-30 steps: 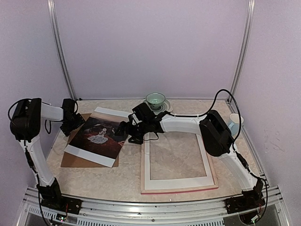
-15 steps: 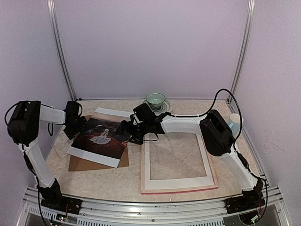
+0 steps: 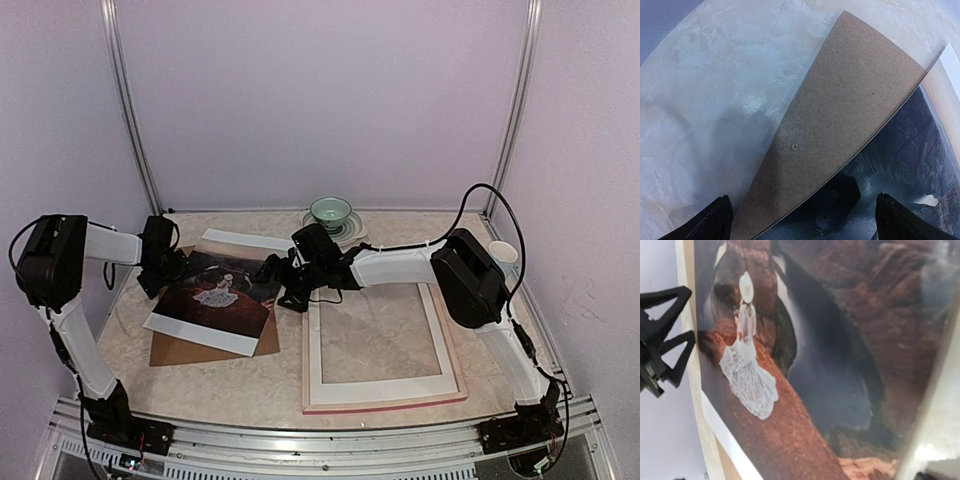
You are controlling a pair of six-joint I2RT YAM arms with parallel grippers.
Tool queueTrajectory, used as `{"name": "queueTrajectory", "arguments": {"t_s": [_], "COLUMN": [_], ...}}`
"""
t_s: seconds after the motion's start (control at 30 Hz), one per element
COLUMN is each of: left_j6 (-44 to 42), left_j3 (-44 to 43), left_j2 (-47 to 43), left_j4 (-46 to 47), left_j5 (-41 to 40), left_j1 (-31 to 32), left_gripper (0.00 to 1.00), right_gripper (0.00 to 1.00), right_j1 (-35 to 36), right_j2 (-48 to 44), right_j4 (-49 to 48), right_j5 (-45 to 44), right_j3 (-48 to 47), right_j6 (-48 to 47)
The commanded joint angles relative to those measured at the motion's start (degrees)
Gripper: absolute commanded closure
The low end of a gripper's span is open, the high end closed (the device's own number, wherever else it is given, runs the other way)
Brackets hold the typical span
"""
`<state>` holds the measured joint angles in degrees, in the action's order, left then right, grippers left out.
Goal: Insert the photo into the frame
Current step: Move the backboard to the center of the board, then pick up the photo from the backboard.
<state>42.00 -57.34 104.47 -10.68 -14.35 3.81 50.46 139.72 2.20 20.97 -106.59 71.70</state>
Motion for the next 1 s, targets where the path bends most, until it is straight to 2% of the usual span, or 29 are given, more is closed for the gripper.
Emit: {"name": "queueTrajectory", "arguments": {"t_s": [0.0, 0.53, 0.83, 0.97], "left_j6": [0.6, 0.2, -0.1, -0.2], "left_j3": [0.1, -0.3, -0.8, -0.9], "left_j2": [1.1, 2.1, 2.6, 2.8], "left_j4": [-3.7, -3.9, -3.8, -3.8], "left_j5": [-0.3, 0.0, 0.3, 0.5], "left_j1": [0.7, 1.6, 1.7, 1.7], "left_gripper": [0.02, 0.02, 0.02, 0.02], "right_gripper": [0.01, 0.01, 0.01, 0.06], "right_j1": [-0.4, -1.3, -2.0, -2.0], "right_j2": [0.2, 3.8, 0.8, 0.3], "right_j4": [-1.2, -5.7, -17.5, -20.4], "right_j5": [-0.4, -0.5, 0.2, 0.9], "right_j3": [1.0, -2.1, 5.7, 6.2], "right_j6": [3.2, 7.5, 10.0, 9.7]}}
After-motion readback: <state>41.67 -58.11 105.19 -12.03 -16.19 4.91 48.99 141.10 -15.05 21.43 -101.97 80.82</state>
